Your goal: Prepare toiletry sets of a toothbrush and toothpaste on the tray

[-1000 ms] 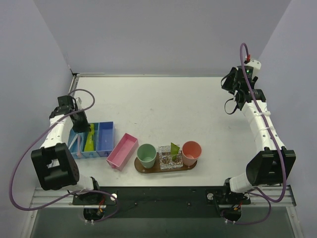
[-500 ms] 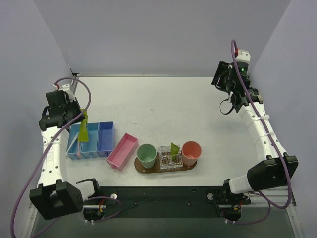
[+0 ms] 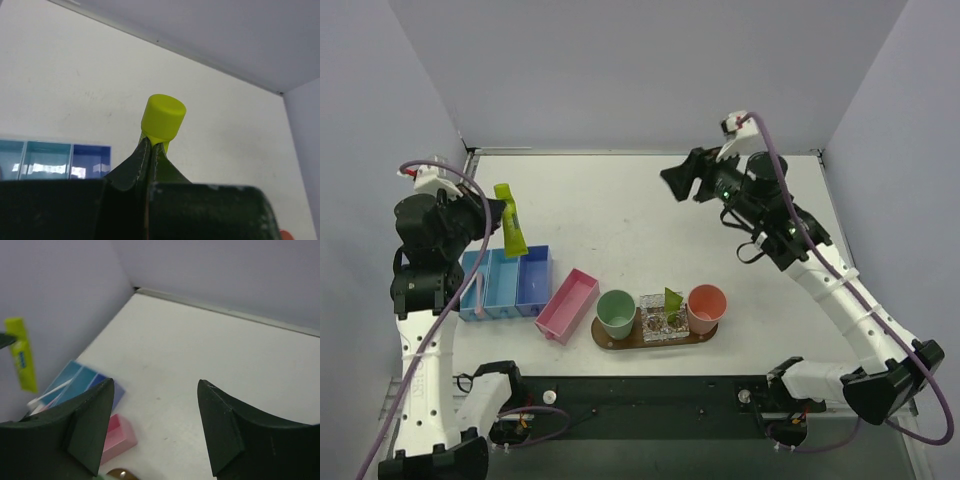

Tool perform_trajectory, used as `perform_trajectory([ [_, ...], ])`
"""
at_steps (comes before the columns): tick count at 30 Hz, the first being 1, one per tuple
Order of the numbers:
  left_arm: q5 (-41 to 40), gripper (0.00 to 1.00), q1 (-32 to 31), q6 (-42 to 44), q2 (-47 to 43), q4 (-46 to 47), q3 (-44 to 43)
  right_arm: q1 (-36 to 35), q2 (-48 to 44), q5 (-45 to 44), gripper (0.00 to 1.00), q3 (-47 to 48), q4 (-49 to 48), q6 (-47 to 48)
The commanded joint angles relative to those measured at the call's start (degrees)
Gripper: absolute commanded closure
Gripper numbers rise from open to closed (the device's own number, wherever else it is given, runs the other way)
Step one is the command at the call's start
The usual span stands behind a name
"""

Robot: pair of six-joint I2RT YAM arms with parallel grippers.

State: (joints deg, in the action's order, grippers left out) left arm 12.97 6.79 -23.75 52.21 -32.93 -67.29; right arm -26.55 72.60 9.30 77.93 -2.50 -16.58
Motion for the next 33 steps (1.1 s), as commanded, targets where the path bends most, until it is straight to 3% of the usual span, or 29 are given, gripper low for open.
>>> perform_trajectory([
  [1, 4.25, 1.0, -0.37, -17.43, -5.35, 14.1, 2.5, -9.91, -3.35, 11.69, 0.37, -4.54, -8.91, -3.63],
  [5, 6.88, 1.0, -2.12, -25.45, -7.46, 18.06, 6.19, -20.27, 1.22, 17.23, 0.37, -2.97, -9.63, -3.9],
  [9, 8.21, 1.0, -3.27, -32.31, -8.52, 22.19, 9.19, -25.65, 8.6, 20.58, 0.38, 3.35, -3.42, -1.09],
  [13, 8.91, 1.0, -3.8, -38.98, -8.96, 25.45, 10.51, -27.5, 14.67, 22.25, 0.39, 7.32, -1.27, -1.17],
  [16, 10.05, 1.0, -3.8, -42.68, -9.05, 28.61, 12.35, -28.12, 16.25, 23.83, 0.39, 6.27, -5.84, -1.88],
  [25, 11.02, 1.0, -5.38, -45.15, -8.61, 31.08, 14.9, -27.95, 21.7, 22.69, 0.41, 9.34, -8.48, -2.76],
  [31, 11.64, 1.0, -6.26, -45.95, -8.61, 32.14, 16.31, -27.77, 23.64, 21.73, 0.5, 10.4, -10.15, -3.46],
  [33, 11.72, 1.0, -6.35, -46.21, -8.79, 32.14, 16.57, -27.77, 23.82, 21.46, 0.58, 10.14, -10.94, -3.55],
])
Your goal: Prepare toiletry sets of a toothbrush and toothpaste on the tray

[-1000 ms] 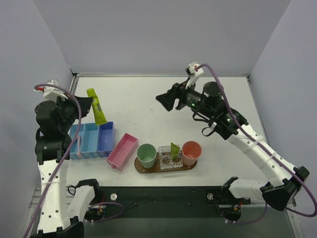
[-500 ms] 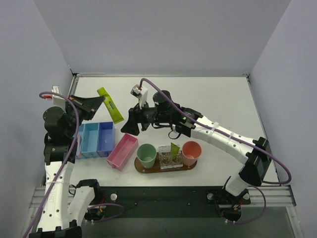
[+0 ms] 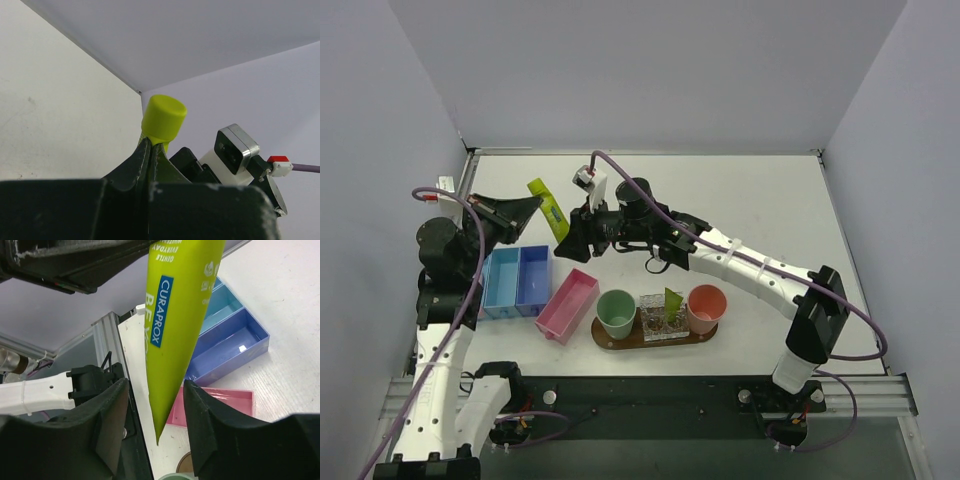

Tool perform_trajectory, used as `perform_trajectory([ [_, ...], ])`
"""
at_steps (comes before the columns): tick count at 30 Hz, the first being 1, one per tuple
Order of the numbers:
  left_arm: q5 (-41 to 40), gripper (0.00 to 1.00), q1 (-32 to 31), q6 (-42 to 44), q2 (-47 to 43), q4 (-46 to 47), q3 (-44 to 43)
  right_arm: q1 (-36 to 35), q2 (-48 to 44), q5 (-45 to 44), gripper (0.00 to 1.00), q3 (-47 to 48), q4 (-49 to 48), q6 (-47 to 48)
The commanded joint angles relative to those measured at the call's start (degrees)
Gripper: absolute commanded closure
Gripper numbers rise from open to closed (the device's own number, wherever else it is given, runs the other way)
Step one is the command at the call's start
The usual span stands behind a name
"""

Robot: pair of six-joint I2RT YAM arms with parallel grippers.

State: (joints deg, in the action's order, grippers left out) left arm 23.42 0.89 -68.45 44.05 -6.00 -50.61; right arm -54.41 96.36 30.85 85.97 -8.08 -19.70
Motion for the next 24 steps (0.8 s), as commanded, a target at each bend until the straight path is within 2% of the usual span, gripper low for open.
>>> perform_trajectory([
  [1, 1.36, 1.0, -0.36, -2.04, -0.63, 5.12, 0.16, 0.18, 0.23, -0.18, 0.64, 2.09, -5.46, -0.34],
  [2, 1.63, 1.0, -0.44, -2.3, -0.63, 6.95, 0.6, 0.36, 0.32, -0.18, 0.77, 2.09, -5.55, -0.42],
  [5, 2.24, 1.0, -2.38, -1.7, -0.11, 8.28, 0.78, 0.62, -0.03, -0.18, 0.99, 1.74, -5.72, -0.69],
  [6, 2.68, 1.0, -2.81, -0.73, 0.07, 8.46, 0.6, 0.8, -0.46, -0.18, 1.0, 1.48, -5.9, -0.77],
  [7, 2.94, 0.95, -2.99, -0.03, 0.16, 8.55, 0.51, 0.89, -0.9, -0.09, 1.0, 1.3, -5.9, -0.77],
  [8, 3.03, 0.71, -3.08, 0.94, 0.42, 8.37, -0.18, 1.06, -1.17, 0.08, 1.0, 0.78, -5.9, -0.6],
  [9, 3.47, 0.58, -3.17, 3.56, 0.68, 7.33, -0.97, 1.32, -2.3, 0.17, 1.0, 0.43, -5.81, -0.51],
  [11, 3.65, 0.39, -3.35, 7.17, 1.82, 1.48, -3.25, 1.85, -3.71, 0.17, 1.0, -0.19, -4.42, -0.25],
  [12, 3.65, 0.36, -3.35, 11.54, 2.35, -0.75, -6.66, 2.12, -5.46, 0.17, 1.0, -0.8, -3.62, 0.01],
  [13, 3.65, 0.28, -3.35, 13.84, 2.96, -2.94, -8.35, 2.9, -6.43, 0.17, 1.0, -1.16, -2.66, 0.1],
  [17, 0.58, 0.23, -3.35, 26.59, 5.78, -12.96, -16.7, 4.4, -11.44, 0.0, 1.0, -2.57, 5.32, 0.63],
  [19, -0.13, 0.23, -3.35, 33.09, 6.04, -13.25, -18.99, 4.49, -14.26, -0.53, 1.0, -2.3, 9.72, 2.21],
  [22, 5.56, 0.23, -4.39, 43.11, 7.0, -9.3, -20.05, 4.32, -17.95, -0.18, 1.0, -2.74, 17.9, 3.0],
  [24, 11.89, 0.24, -7.64, 49.77, 8.58, -9.2, -21.72, 4.4, -21.01, -0.35, 1.0, -3.62, 23.61, 3.01],
])
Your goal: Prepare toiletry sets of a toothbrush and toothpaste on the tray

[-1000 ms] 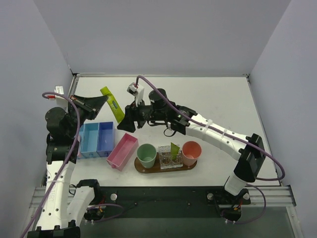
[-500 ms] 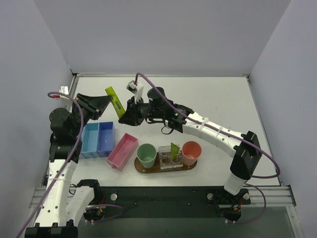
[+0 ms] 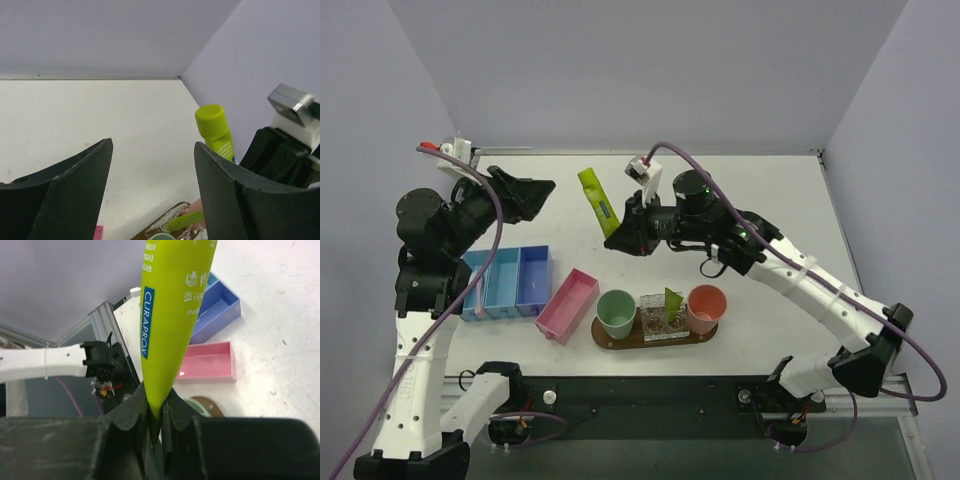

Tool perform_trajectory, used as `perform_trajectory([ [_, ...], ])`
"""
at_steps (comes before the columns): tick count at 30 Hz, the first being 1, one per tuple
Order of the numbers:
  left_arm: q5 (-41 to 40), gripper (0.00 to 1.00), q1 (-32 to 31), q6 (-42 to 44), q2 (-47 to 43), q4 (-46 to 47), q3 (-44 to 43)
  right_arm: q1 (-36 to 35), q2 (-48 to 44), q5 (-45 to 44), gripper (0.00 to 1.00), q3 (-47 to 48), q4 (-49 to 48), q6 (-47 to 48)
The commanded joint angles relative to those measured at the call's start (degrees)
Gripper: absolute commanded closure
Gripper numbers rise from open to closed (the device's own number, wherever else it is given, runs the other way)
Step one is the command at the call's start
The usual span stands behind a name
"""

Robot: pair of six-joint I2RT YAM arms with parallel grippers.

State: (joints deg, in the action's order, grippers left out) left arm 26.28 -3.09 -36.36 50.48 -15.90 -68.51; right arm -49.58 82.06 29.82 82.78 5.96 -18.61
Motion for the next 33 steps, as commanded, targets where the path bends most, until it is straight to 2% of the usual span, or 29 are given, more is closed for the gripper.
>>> perform_trajectory([
  [1, 10.35, 0.24, -4.89, 19.29, 4.08, 0.09, -4.69, -0.51, -7.96, 0.33, 1.0, -2.0, 11.25, 1.13],
  [5, 20.1, 0.24, -10.52, 25.98, 8.84, -3.34, -10.75, -1.22, -14.81, 0.84, 1.0, -7.0, 17.93, -1.6],
  [6, 25.34, 0.23, -13.66, 27.21, 9.72, -3.17, -11.29, -1.74, -17.26, 0.94, 1.0, -7.54, 19.43, -1.69],
  [10, 36.46, 0.21, -21.06, 25.55, 13.32, 1.04, -10.59, -2.27, -22.55, -0.03, 1.0, -9.48, 26.37, -3.27],
  [12, 38.31, 0.21, -24.23, 29.3, 14.38, -1.92, -11.11, -2.53, -24.31, 0.49, 1.0, -9.31, 30.33, -3.97],
  [13, 38.32, 0.21, -27.98, 31.42, 15.25, -4.2, -11.55, -2.62, -24.67, 1.02, 1.0, -9.31, 31.21, -4.24],
  [14, 38.06, 0.21, -29.5, 33.53, 15.7, -8.92, -11.99, -2.97, -24.93, 1.46, 1.0, -9.39, 32.87, -4.76],
  [17, 37.88, 0.2, -34.16, 39.6, 17.02, -15.36, -12.61, -4.12, -25.11, 3.04, 1.0, -9.4, 35.86, -5.21],
  [26, 36.56, 0.19, -37.6, 40.75, 15.97, -14.68, -6.29, -7.89, -22.39, 9.28, 1.0, -6.76, 44.92, -2.92],
  [33, 40.42, 0.19, -41.02, 40.75, 16.4, -15.74, -0.67, -8.51, -20.37, 12.8, 1.0, -5.53, 46.69, -0.73],
])
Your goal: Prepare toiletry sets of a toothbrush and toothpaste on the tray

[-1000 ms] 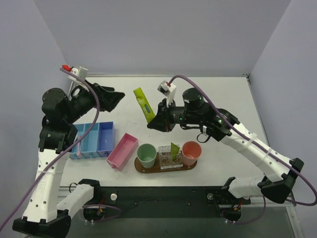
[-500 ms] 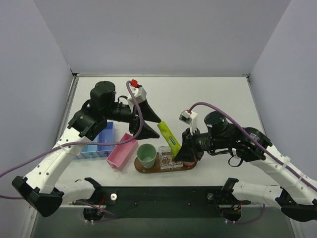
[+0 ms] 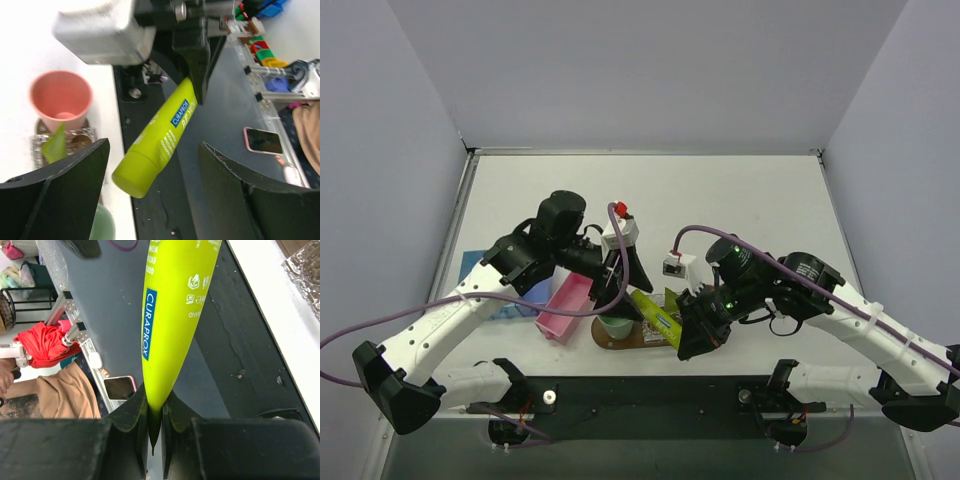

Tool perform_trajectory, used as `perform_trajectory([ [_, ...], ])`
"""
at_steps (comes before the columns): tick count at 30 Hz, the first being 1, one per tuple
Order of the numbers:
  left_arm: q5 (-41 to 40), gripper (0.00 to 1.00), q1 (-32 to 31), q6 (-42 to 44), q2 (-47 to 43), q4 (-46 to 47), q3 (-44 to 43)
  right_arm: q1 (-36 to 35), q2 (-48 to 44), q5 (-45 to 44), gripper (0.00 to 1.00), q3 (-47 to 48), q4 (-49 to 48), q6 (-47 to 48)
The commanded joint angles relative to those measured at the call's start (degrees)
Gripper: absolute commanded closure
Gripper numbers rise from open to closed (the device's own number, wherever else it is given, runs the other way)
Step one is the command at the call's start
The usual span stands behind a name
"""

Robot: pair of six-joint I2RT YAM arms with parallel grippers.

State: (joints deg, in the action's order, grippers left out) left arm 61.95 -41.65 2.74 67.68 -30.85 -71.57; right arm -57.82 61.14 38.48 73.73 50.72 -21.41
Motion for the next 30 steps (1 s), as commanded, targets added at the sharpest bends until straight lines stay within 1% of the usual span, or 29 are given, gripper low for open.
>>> perform_trajectory([
  [1, 5.19, 0.19, -2.73, 1.91, -0.62, -1.14, 2.92, -0.36, 0.82, 4.58, 1.0, 3.78, 2.1, 2.33],
  [5, 6.69, 0.2, -3.0, 2.09, -0.8, -1.93, 4.95, -0.45, 1.61, 5.82, 1.0, 4.14, 2.8, 3.48],
  [8, 8.52, 0.3, -2.91, 1.31, -0.71, -0.01, 6.09, -0.45, 1.96, 6.52, 1.0, 4.05, 3.51, 4.71],
  [9, 9.23, 0.38, -3.0, 0.26, -0.62, 0.7, 6.53, -0.45, 2.22, 6.69, 1.0, 4.05, 3.77, 5.32],
  [12, 11.34, 0.45, -2.91, -2.29, -0.18, 4.3, 7.76, -0.45, 2.75, 6.96, 1.0, 3.87, 5.0, 6.38],
  [16, 13.37, 0.42, -3.0, -2.39, 1.05, 6.41, 8.73, -0.45, 3.28, 7.22, 1.0, 3.7, 6.14, 8.05],
  [18, 14.07, 0.42, -2.91, -4.24, 1.31, 6.94, 9.25, -0.45, 3.45, 7.31, 1.0, 3.7, 6.32, 8.57],
  [19, 14.33, 0.5, -2.91, -4.5, 1.49, 7.81, 9.52, -0.36, 3.54, 7.22, 1.0, 3.61, 6.58, 8.92],
  [21, 15.39, 0.61, -2.91, -5.9, 1.4, 9.05, 10.57, -0.27, 3.72, 6.7, 1.0, 3.43, 6.76, 9.54],
  [22, 15.65, 0.66, -3.0, -6.86, 1.23, 11.66, 11.18, -0.36, 3.81, 6.17, 1.0, 3.43, 6.94, 9.89],
  [23, 16.0, 0.78, -2.91, -8.79, 1.05, 13.0, 11.71, -0.27, 3.72, 4.95, 1.0, 3.43, 6.94, 10.42],
  [26, 15.4, 0.91, -2.91, -9.25, 0.79, 14.15, 12.95, 1.39, 2.76, 1.87, 1.0, 3.35, 6.68, 11.82],
  [27, 14.96, 0.93, -2.91, -9.25, 0.61, 14.33, 13.3, 3.57, 2.32, -0.49, 1.0, 2.91, 6.15, 12.0],
  [29, 12.85, 0.97, -2.74, -10.99, 0.17, 16.08, 13.74, 6.74, 0.13, -1.74, 0.95, 1.94, 2.82, 11.05],
  [30, 11.45, 1.0, -2.74, -12.48, -0.79, 17.74, 14.52, 8.67, -0.84, -1.74, 0.86, 0.55, 0.89, 10.25],
])
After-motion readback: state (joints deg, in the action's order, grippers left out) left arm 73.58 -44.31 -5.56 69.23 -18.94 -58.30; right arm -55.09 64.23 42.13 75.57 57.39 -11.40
